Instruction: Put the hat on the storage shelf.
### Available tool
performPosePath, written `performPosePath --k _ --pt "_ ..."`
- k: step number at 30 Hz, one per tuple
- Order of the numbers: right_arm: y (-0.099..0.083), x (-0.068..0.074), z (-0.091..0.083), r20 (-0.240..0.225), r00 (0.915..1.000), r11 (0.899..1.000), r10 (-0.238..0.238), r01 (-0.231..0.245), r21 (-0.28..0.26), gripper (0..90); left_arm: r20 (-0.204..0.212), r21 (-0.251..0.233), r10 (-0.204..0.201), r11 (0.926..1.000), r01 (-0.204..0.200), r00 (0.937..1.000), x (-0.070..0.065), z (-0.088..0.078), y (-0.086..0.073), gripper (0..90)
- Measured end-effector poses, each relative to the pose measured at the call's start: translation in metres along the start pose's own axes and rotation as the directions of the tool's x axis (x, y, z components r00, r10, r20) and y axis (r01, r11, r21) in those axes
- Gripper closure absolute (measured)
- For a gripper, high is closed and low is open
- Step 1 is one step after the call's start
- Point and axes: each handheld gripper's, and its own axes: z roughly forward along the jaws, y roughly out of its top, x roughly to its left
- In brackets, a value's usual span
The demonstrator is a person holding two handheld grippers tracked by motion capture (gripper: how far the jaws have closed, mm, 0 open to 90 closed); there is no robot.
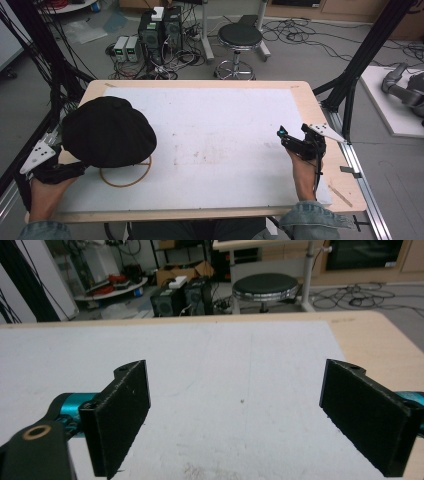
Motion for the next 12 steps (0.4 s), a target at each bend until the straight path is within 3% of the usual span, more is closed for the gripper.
performPosePath --k 12 --pt "-0.0012 -0.0007 -0.0012 0.002 1.0000 1.000 -0.002 0.002 -0.003 12.5 0.003 0.008 0.005 1.0000 -0.005 1.0000 -0.0003 0.0029 -0.0002 17.7"
